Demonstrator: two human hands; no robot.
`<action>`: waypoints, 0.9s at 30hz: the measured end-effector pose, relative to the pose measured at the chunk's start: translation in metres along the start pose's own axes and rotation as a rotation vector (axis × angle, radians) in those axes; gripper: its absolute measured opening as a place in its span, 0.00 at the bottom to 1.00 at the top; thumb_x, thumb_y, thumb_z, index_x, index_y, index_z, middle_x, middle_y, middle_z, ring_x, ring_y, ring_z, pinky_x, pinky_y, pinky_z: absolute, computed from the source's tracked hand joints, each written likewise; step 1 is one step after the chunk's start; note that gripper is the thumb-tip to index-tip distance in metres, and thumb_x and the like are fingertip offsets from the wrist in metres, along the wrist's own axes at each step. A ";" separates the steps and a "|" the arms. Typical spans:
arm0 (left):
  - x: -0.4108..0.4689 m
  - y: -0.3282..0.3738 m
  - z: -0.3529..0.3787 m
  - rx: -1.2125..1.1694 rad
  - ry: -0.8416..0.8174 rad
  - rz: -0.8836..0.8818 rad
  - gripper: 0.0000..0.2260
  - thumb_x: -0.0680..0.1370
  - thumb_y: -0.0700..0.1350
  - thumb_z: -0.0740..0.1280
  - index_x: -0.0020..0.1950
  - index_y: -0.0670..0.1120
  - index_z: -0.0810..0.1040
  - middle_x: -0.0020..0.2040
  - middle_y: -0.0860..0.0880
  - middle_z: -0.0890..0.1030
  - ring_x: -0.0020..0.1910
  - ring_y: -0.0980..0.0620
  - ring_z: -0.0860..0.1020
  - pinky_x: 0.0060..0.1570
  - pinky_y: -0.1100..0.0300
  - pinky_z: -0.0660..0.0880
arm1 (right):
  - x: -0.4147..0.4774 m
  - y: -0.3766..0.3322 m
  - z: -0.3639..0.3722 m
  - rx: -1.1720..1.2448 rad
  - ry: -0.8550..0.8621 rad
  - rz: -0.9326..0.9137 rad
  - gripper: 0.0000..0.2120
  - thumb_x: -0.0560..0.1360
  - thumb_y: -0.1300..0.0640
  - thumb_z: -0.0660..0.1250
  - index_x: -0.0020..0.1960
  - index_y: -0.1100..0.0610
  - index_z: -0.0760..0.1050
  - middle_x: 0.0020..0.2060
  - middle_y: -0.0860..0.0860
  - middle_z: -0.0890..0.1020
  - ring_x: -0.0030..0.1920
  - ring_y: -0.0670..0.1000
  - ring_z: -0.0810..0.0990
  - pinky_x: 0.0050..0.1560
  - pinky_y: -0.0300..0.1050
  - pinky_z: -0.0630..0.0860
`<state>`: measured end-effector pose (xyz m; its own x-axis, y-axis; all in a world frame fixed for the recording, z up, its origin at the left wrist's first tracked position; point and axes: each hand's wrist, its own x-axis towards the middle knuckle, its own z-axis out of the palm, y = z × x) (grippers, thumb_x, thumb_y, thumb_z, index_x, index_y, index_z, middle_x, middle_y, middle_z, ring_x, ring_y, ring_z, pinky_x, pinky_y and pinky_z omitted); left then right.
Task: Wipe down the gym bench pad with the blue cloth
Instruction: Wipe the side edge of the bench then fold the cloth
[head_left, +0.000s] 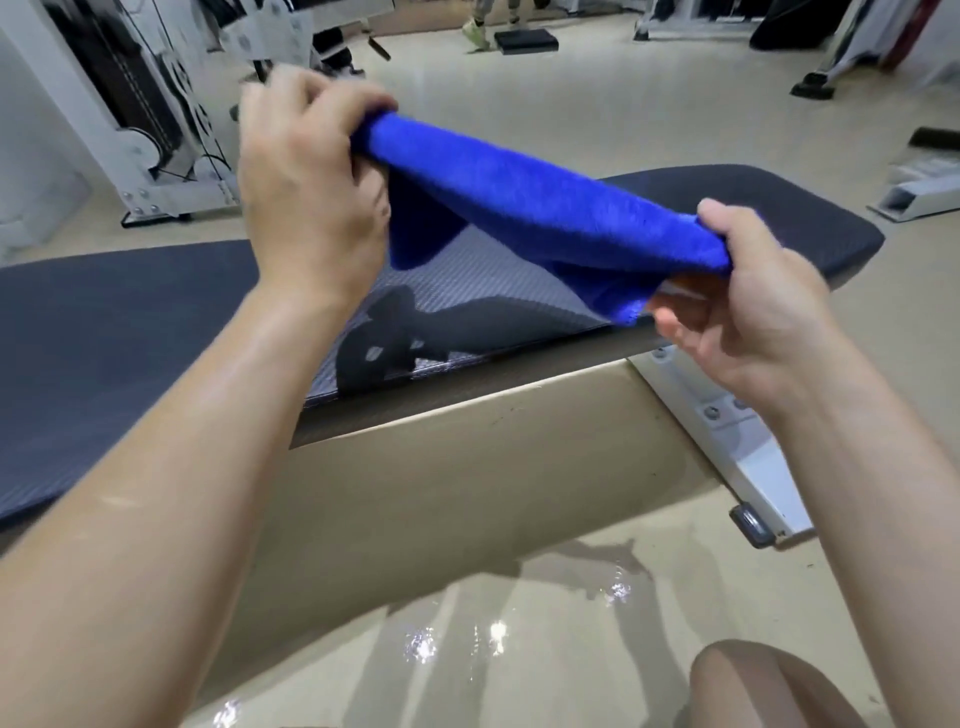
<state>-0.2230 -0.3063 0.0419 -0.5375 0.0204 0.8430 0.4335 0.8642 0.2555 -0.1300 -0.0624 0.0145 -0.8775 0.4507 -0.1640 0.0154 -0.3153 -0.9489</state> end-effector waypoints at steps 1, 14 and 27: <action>-0.009 -0.005 0.001 0.032 -0.113 0.031 0.15 0.72 0.39 0.59 0.53 0.49 0.81 0.49 0.45 0.80 0.52 0.43 0.74 0.47 0.65 0.62 | 0.001 0.005 0.000 -0.039 0.003 0.036 0.12 0.75 0.46 0.67 0.37 0.52 0.73 0.28 0.49 0.75 0.23 0.49 0.74 0.23 0.35 0.67; -0.064 -0.032 -0.016 0.389 -0.778 -0.415 0.18 0.78 0.58 0.60 0.59 0.47 0.76 0.57 0.41 0.74 0.59 0.40 0.71 0.48 0.47 0.71 | -0.013 0.098 -0.026 -0.104 -0.166 0.170 0.17 0.63 0.56 0.75 0.49 0.51 0.75 0.47 0.46 0.80 0.47 0.43 0.80 0.60 0.51 0.72; -0.064 0.005 -0.019 -1.058 -0.305 -0.942 0.12 0.75 0.32 0.59 0.50 0.50 0.71 0.36 0.49 0.77 0.34 0.50 0.77 0.34 0.59 0.78 | 0.006 0.150 -0.017 -0.406 -0.314 0.181 0.13 0.66 0.58 0.75 0.48 0.59 0.79 0.38 0.51 0.81 0.40 0.50 0.78 0.42 0.40 0.73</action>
<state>-0.1727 -0.3131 -0.0021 -0.9909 -0.1144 0.0702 0.0870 -0.1495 0.9849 -0.1248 -0.0928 -0.1331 -0.9437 0.1285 -0.3047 0.3087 0.0117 -0.9511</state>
